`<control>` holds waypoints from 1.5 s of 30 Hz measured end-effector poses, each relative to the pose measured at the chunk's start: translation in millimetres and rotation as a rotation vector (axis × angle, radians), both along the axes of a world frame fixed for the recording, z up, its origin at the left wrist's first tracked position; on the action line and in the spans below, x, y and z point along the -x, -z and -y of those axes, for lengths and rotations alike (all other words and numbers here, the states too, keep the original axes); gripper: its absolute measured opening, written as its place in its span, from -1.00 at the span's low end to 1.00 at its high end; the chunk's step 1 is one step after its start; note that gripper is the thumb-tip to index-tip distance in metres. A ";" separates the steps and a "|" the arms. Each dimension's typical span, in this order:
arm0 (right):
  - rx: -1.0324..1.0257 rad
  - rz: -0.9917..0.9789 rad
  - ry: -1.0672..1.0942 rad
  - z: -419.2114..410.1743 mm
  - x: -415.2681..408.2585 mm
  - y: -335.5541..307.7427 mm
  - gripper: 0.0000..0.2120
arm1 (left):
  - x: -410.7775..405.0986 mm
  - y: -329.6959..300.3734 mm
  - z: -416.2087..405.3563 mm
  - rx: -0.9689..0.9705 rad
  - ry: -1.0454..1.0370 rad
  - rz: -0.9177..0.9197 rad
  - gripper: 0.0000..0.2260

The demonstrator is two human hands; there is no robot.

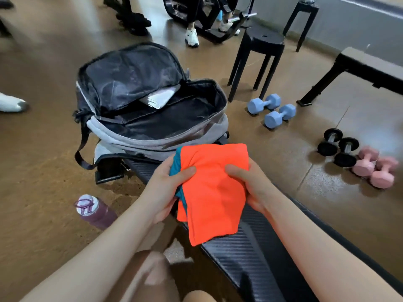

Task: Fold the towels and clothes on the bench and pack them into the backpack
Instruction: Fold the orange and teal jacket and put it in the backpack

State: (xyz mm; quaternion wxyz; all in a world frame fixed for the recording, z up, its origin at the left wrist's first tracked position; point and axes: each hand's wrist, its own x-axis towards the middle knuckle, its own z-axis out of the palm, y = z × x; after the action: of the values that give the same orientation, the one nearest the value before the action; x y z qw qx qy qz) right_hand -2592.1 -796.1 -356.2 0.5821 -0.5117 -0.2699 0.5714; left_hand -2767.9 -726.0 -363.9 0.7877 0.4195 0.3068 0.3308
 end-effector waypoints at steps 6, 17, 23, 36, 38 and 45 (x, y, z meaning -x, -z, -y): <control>-0.089 -0.136 -0.041 -72.7 -5.5 -44.6 -0.51 | 1.0 -57.2 -47.1 -0.224 -0.076 -0.176 -0.51; 0.129 -0.467 0.303 -228.7 -7.5 -22.9 -0.54 | -36.6 -79.6 -209.9 -0.796 -0.138 -0.811 -0.53; 0.468 -0.110 0.499 -258.6 -18.6 23.8 -0.55 | -62.5 -12.2 -262.3 -0.770 0.162 -0.952 -0.51; 0.368 1.420 -0.260 -202.4 -6.1 -14.6 -0.76 | -36.3 9.2 -222.2 -1.312 0.583 -1.283 -0.40; 0.390 1.571 -0.491 -191.8 -13.4 -20.0 -0.75 | -41.5 5.0 -226.5 -1.275 0.623 -1.311 -0.40; 0.071 2.016 -0.762 -160.9 -33.4 -34.7 -0.86 | -54.7 5.1 -227.6 -1.342 0.798 -1.357 -0.34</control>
State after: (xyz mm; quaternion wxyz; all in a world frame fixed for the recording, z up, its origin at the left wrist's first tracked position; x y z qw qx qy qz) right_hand -2558.7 -635.2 -321.5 -0.1400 -0.6455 -0.7499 0.0377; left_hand -2713.2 -498.4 -369.0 0.1055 0.9419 0.2772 -0.1576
